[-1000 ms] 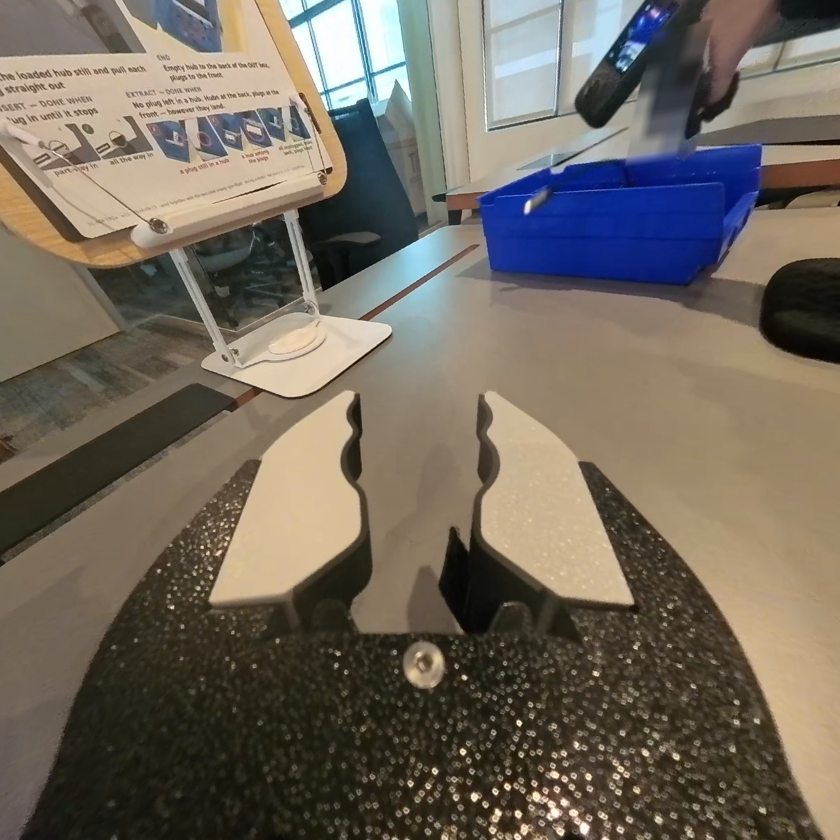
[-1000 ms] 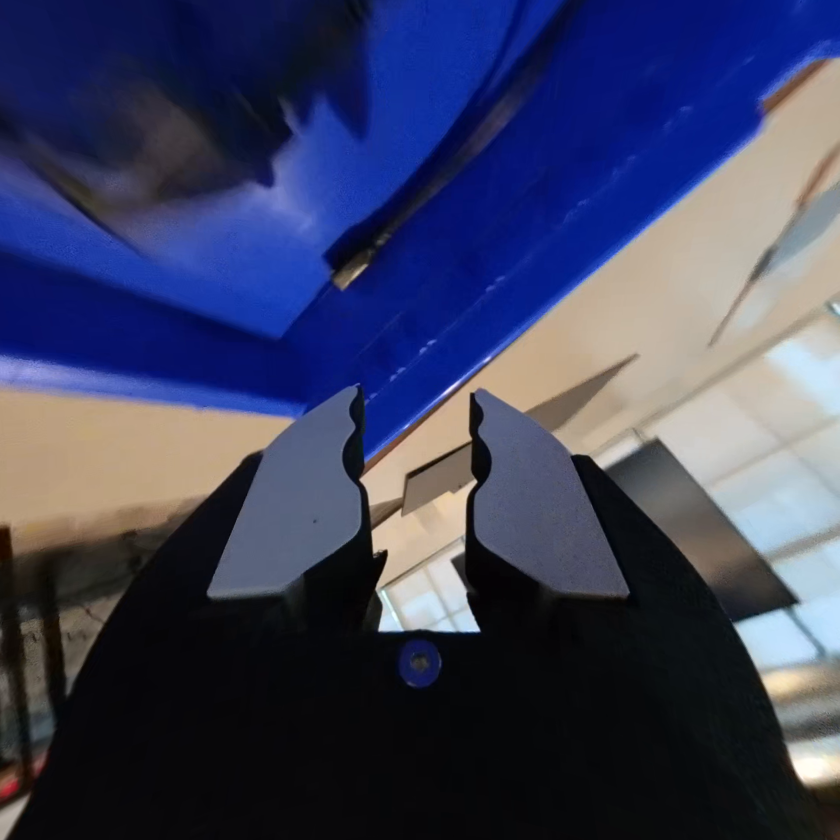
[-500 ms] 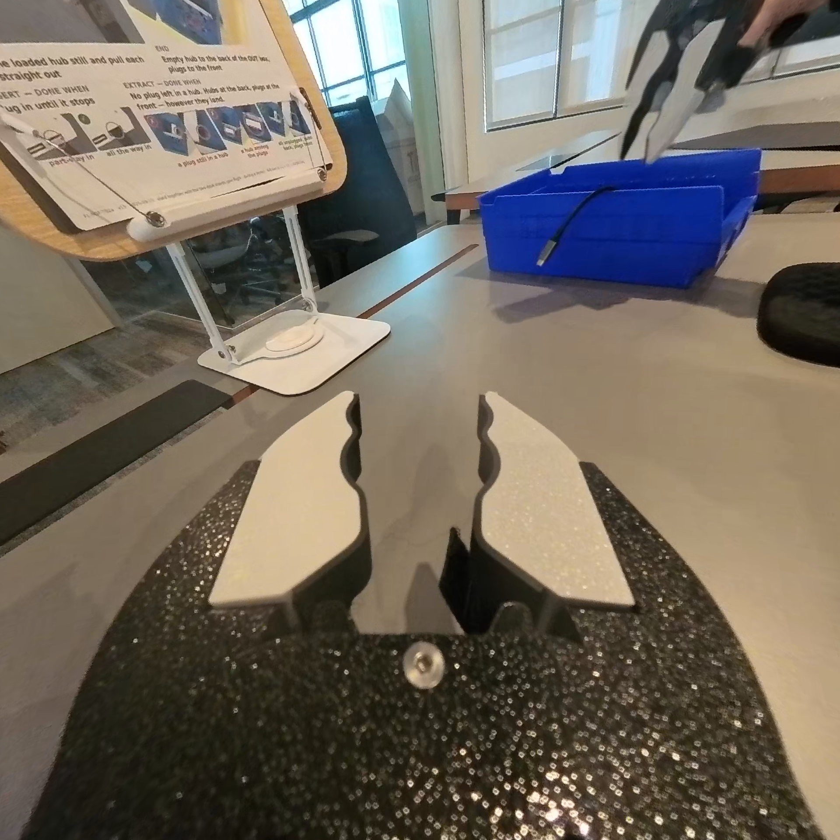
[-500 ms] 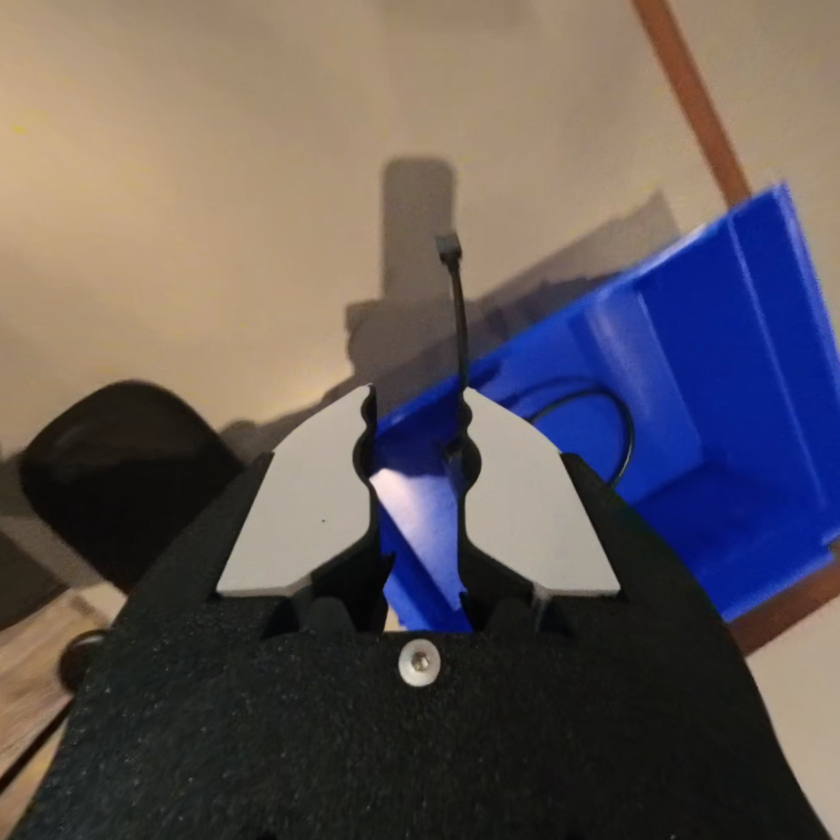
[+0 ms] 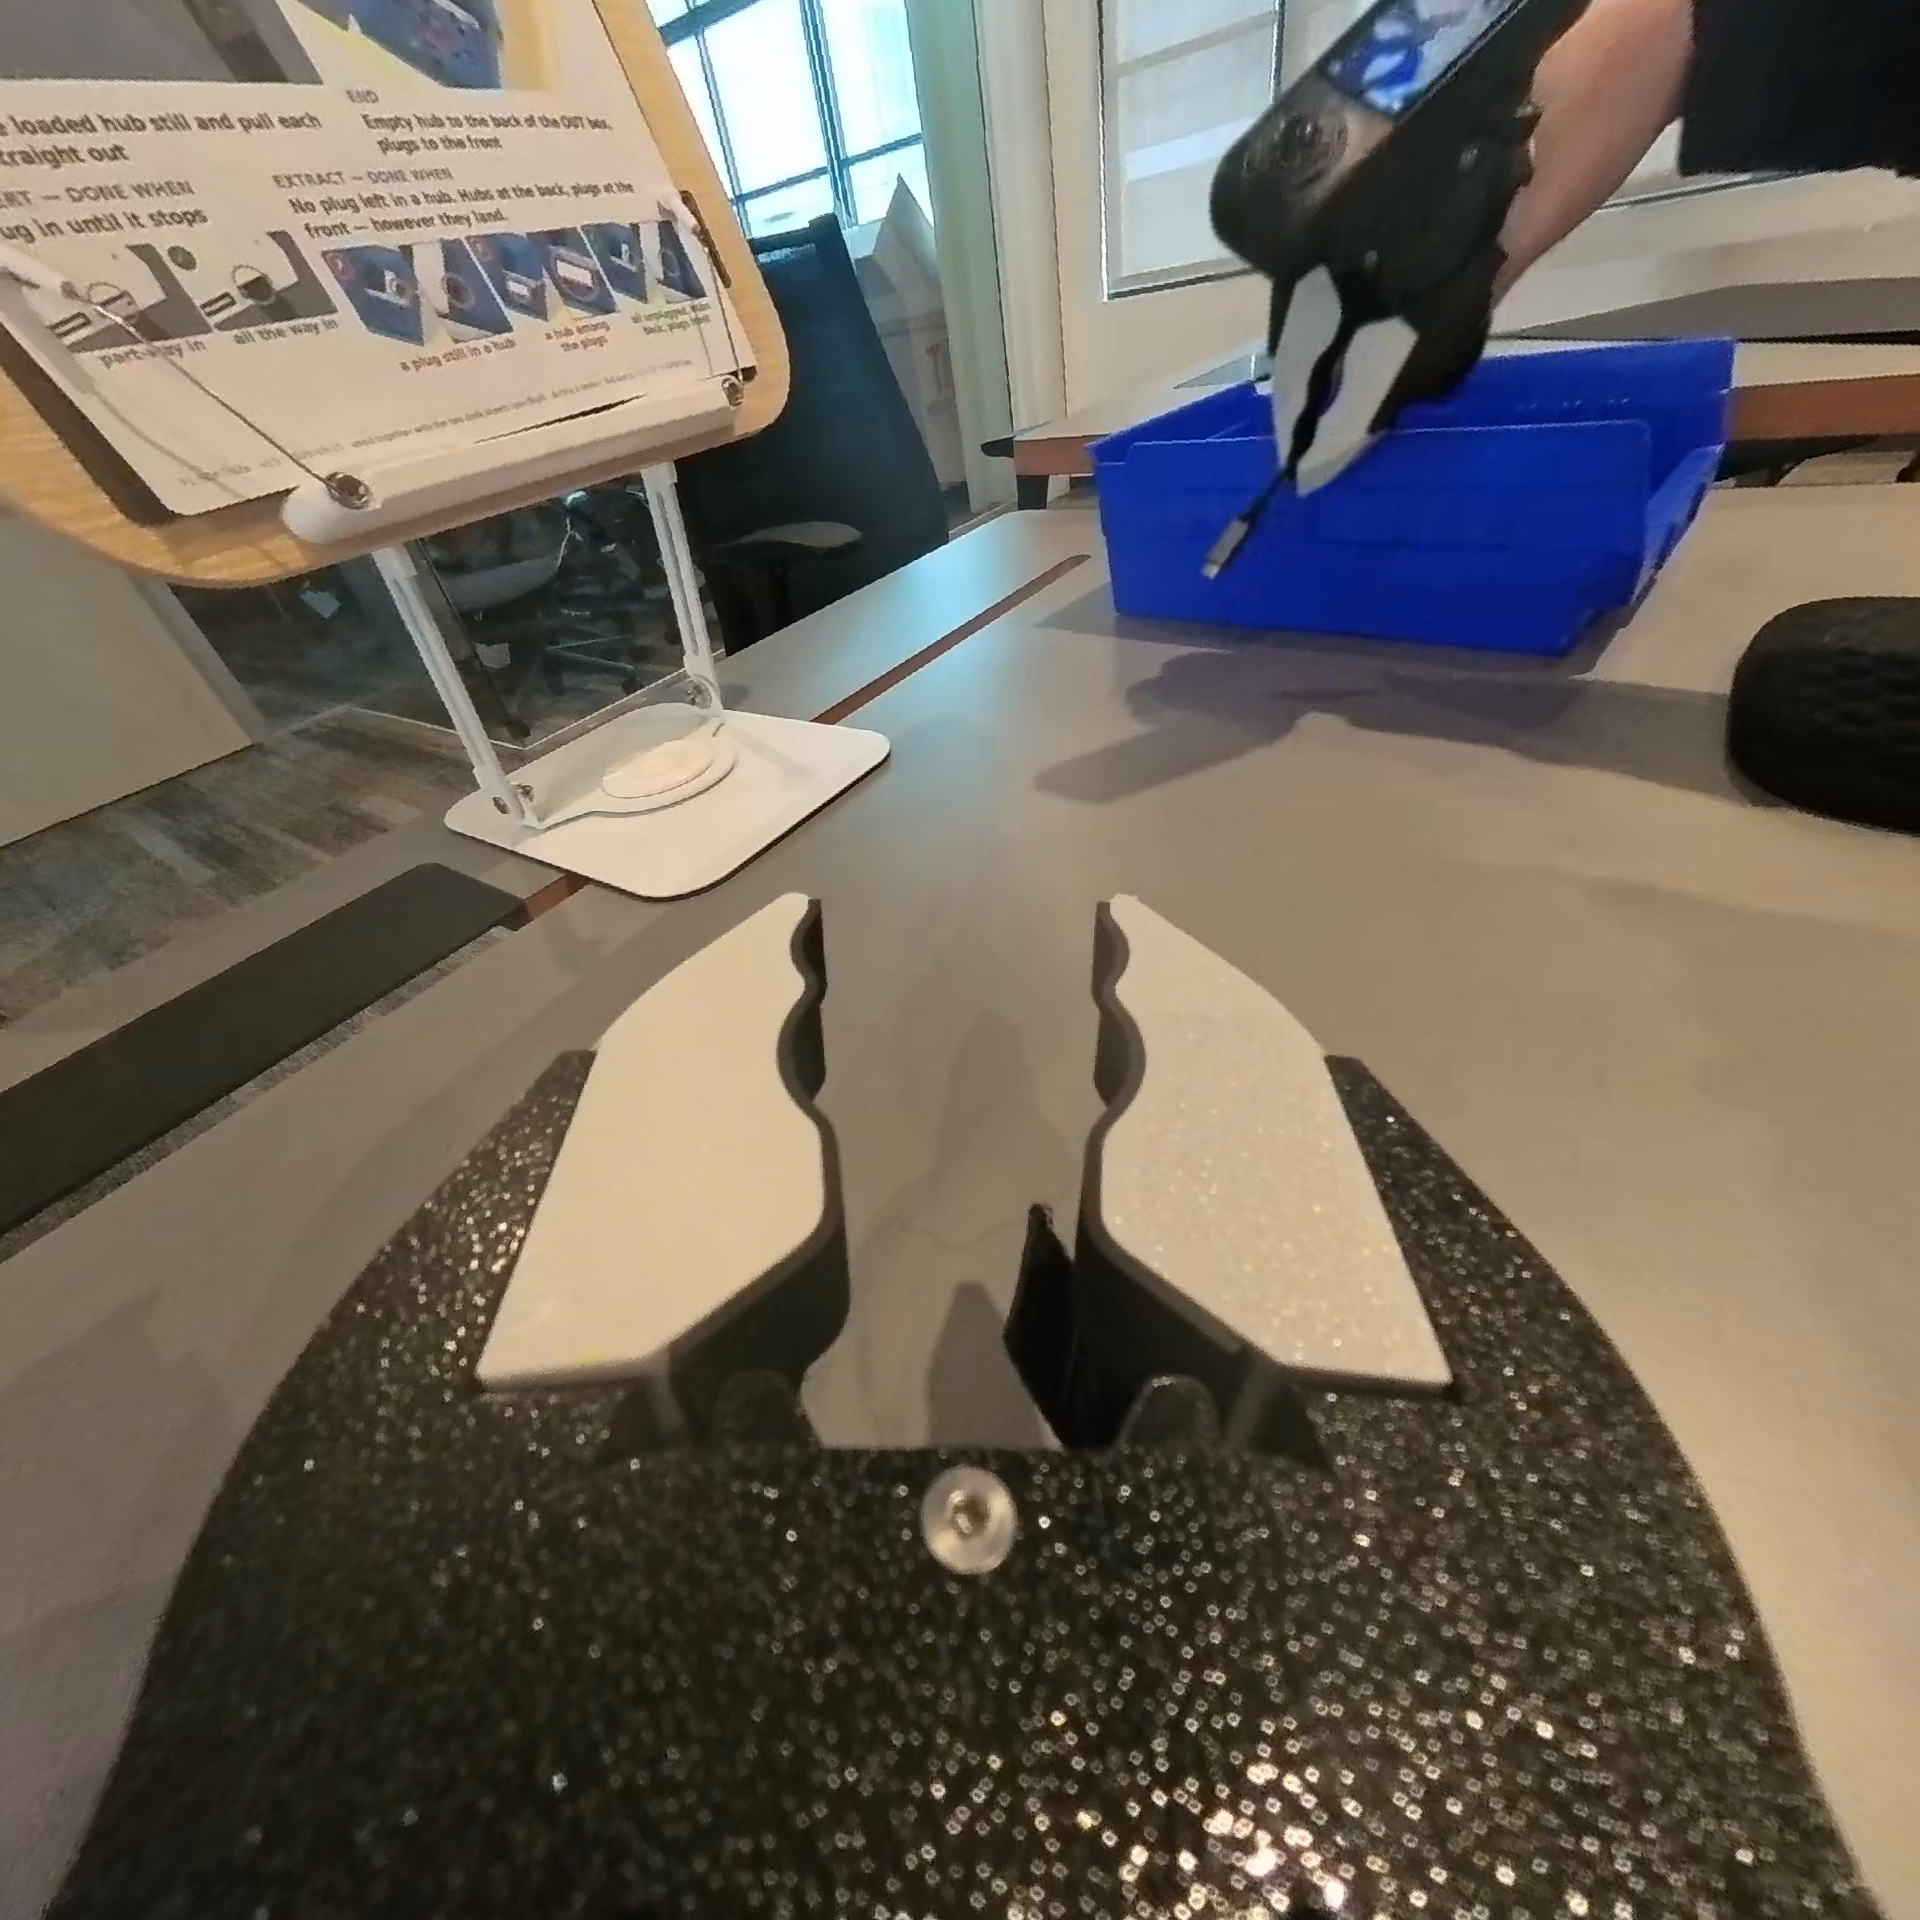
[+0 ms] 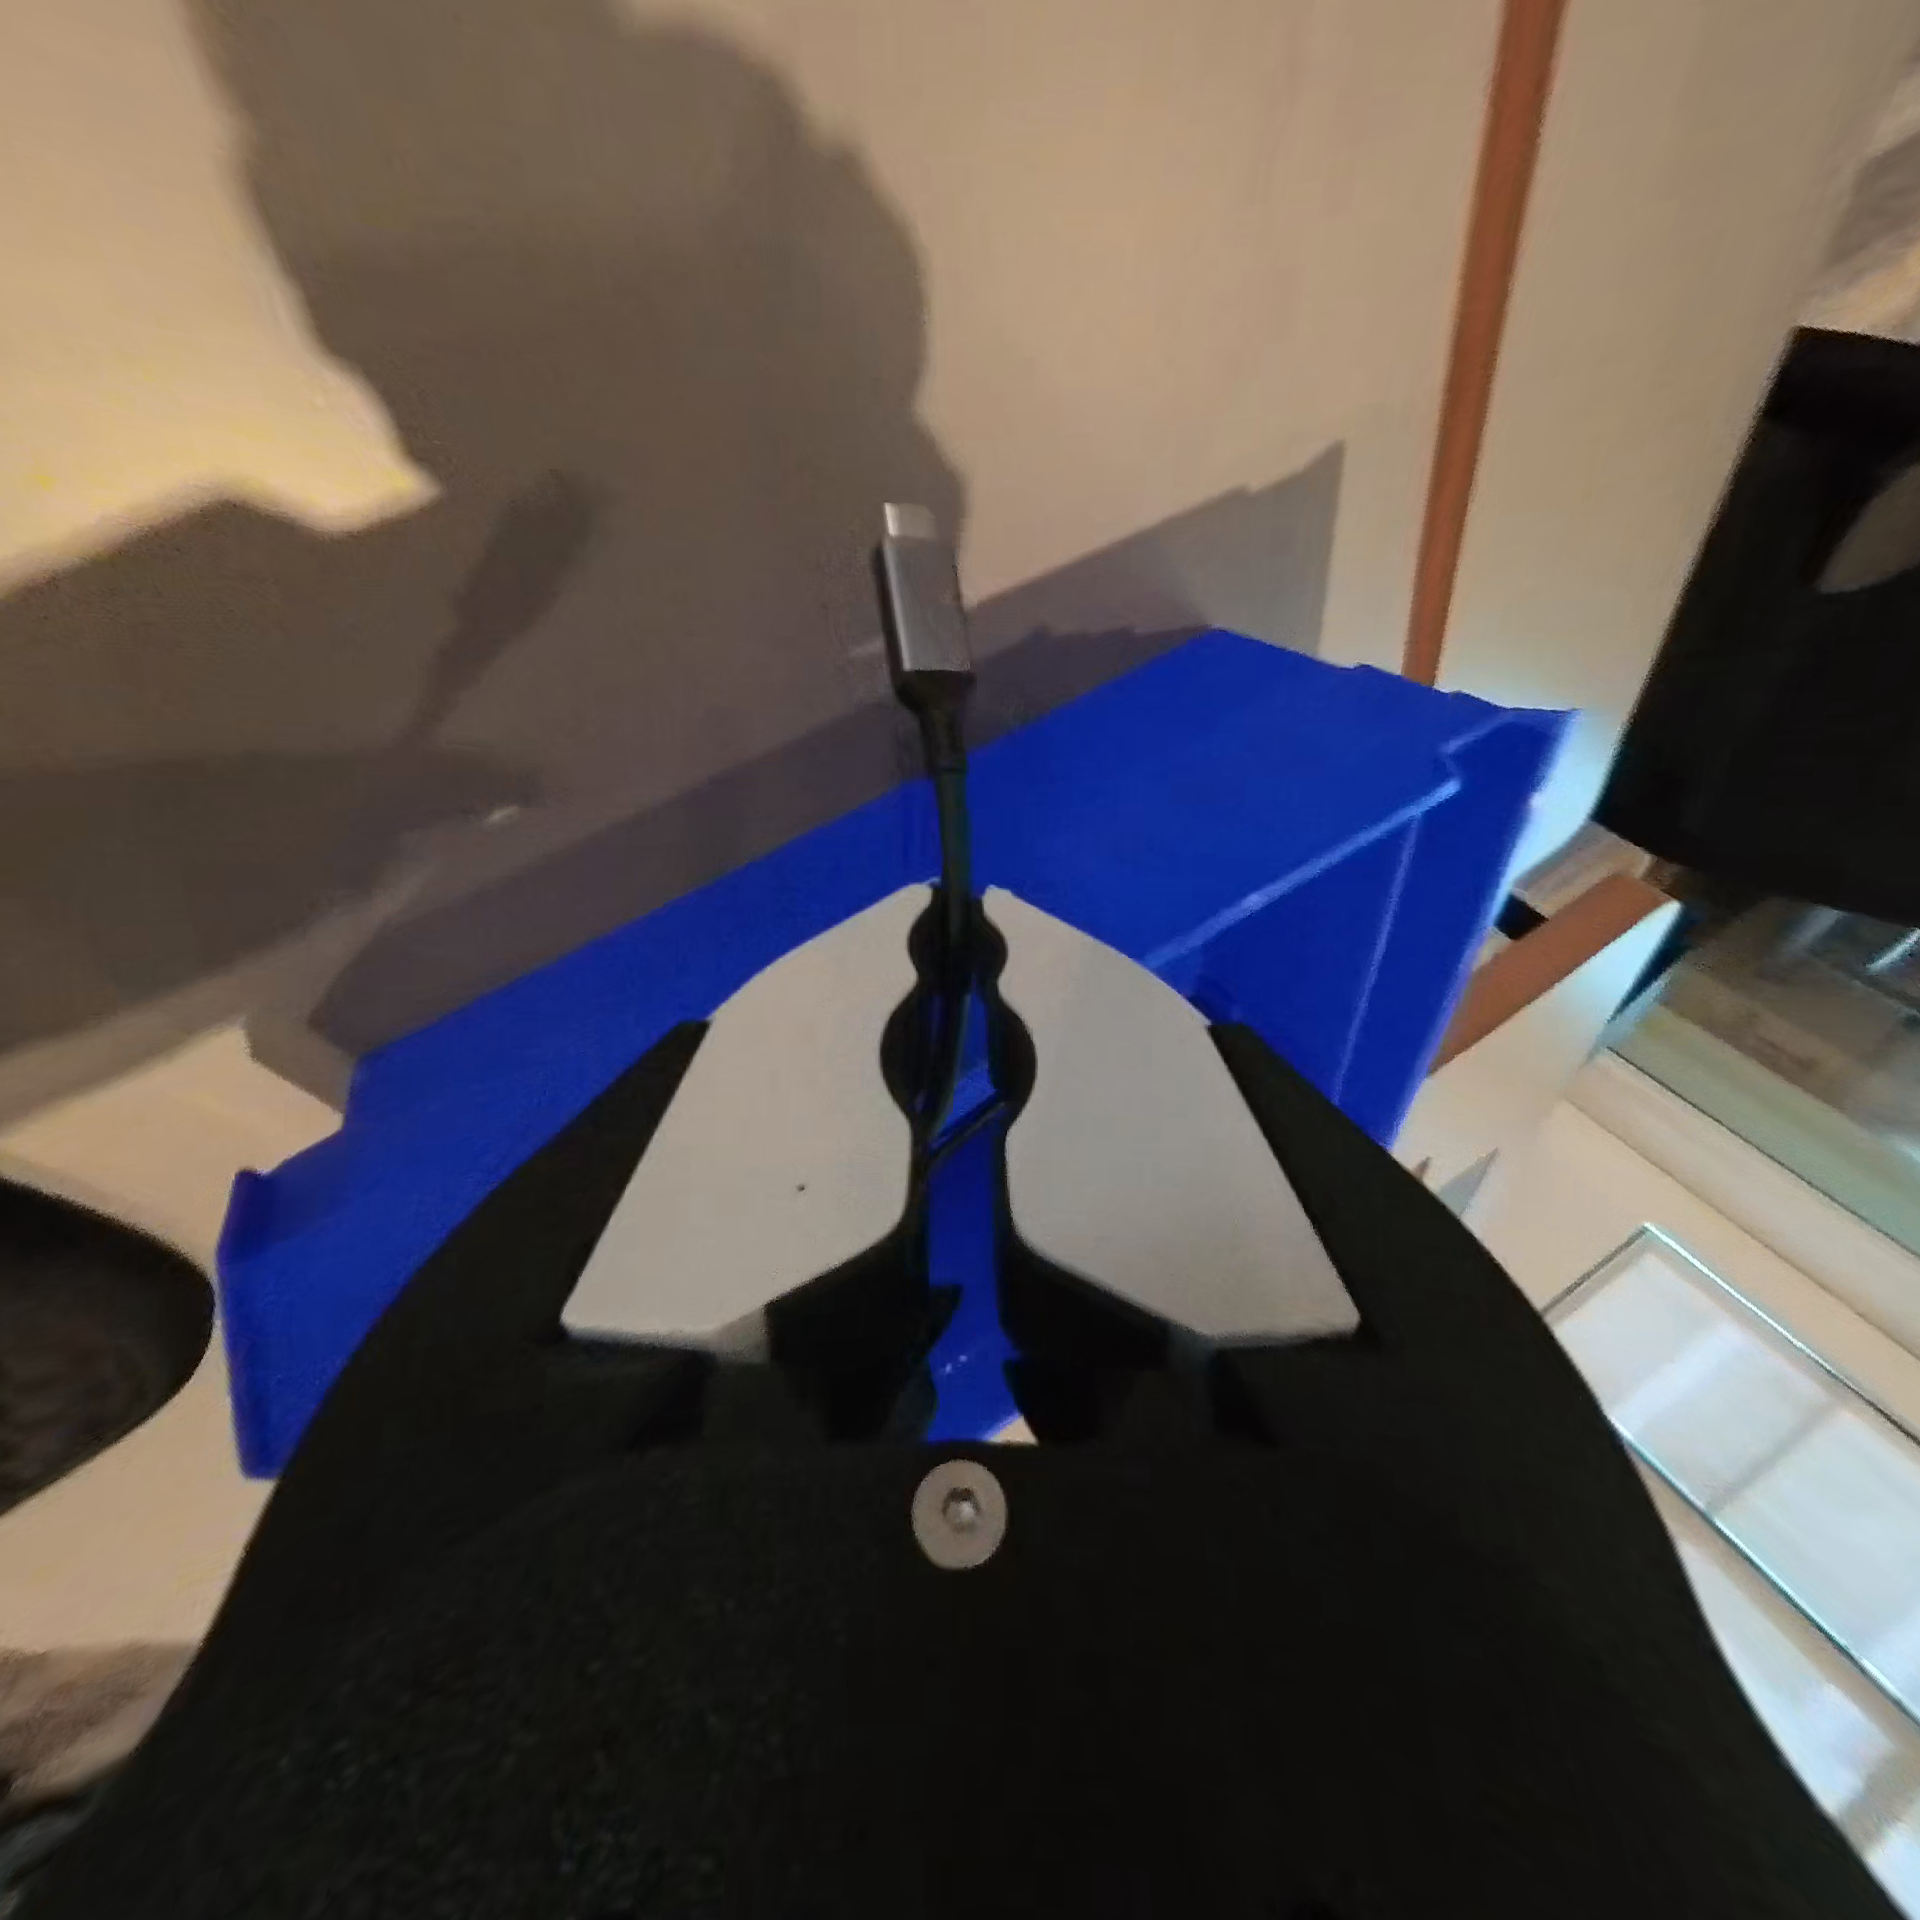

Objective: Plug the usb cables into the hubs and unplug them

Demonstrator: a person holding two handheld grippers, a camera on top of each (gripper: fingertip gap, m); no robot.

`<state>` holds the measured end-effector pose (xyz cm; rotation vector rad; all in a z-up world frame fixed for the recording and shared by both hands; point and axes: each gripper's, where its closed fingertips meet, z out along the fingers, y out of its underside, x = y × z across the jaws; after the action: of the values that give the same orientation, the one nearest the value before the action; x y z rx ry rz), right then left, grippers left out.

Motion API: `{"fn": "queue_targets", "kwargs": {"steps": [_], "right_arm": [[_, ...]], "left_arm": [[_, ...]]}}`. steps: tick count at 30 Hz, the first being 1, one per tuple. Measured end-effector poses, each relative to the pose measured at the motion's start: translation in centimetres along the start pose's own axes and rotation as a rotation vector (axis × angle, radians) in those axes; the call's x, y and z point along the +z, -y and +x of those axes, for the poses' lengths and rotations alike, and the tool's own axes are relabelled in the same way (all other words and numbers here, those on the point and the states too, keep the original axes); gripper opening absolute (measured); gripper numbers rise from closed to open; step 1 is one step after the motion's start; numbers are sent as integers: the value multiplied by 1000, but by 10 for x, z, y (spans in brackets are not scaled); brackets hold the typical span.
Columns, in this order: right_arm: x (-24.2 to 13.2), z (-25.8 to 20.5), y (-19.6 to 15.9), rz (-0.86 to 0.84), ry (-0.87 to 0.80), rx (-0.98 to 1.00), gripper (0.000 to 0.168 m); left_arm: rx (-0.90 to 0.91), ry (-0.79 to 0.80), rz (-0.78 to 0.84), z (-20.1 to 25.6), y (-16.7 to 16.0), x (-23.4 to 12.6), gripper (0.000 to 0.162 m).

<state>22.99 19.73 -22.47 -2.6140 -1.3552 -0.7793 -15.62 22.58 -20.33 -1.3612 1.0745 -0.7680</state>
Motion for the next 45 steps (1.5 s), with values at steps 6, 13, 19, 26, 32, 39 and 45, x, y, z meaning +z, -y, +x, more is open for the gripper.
{"fn": "queue_targets", "kwargs": {"steps": [6,13,19,26,32,39,45], "right_arm": [[-29,50,-27,120,-153,338,5],[-7,63,-108,-150,-153,770,5],[14,32,-120,-400,-6,561,6],[15,47,-144,-543,-99,340,19],[7,23,-177,-613,44,447,25],[-4,-6,-204,-640,164,564,24],[-12,-14,-217,-584,185,620,38]], "left_arm": [[-7,2,-1,-1,-1,0,49],[-5,-5,-11,2,-3,3,49],[-2,-8,-19,3,-5,3,49],[5,-6,-23,3,-6,2,49],[0,-4,-24,2,-6,3,49],[0,-3,-31,2,-8,3,50],[-8,-4,-30,1,-9,3,50]]}}
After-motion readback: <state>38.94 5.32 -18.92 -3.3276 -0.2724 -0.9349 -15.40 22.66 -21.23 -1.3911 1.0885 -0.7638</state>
